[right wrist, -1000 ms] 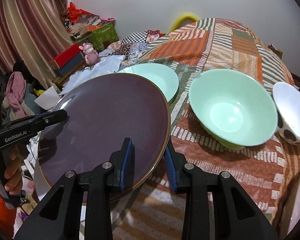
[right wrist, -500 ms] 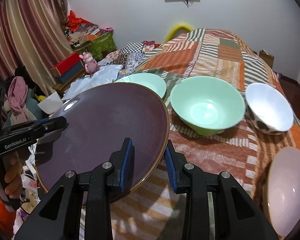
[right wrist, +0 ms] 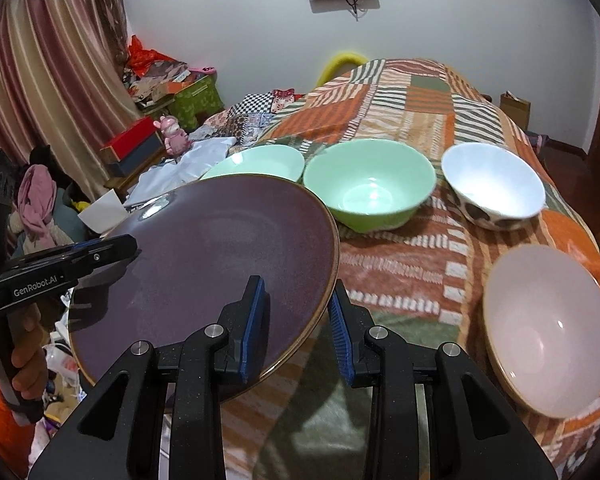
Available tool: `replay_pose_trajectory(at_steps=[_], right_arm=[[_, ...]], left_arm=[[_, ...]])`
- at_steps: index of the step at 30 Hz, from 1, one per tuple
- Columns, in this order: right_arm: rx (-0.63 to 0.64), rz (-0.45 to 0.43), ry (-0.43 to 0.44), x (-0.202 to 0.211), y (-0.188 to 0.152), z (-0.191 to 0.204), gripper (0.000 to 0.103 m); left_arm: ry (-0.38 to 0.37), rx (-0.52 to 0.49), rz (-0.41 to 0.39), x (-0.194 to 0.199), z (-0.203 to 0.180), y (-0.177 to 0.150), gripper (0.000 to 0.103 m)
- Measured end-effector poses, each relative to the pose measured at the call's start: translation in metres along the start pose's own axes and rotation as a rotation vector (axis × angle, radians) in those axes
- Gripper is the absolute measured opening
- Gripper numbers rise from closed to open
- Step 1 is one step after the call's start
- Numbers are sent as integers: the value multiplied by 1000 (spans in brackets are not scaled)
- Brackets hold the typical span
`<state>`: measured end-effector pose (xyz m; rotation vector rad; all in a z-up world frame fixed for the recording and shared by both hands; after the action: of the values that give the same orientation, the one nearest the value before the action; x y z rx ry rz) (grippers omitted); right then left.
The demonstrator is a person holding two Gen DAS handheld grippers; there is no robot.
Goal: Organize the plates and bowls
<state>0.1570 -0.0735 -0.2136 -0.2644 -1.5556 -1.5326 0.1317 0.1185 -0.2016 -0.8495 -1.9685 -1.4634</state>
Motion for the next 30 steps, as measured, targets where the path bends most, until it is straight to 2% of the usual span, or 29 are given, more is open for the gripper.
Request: replay_pose_trajectory(at_steps=[16,30], right_arm=[[-84,32,-41,10,-35,-42,29],[-137,82,-70,0,-55,-58,29]], left_arm=[[-31,-44,64,-26,-40,-21,30],[-45,-55,139,-62,-51,-38,30]])
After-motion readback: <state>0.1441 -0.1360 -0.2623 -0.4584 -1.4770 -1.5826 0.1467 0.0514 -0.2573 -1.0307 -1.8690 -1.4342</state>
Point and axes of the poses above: each gripper's, at about its wrist camera, not at the fingertips, and x roughly against the way its jaws point, z to its left, y to its top, the point moved 7 cm from there along -x, roughly the way its jaws point, and after that the axes turned 4 degrees about -y, right-handed, at the moved point
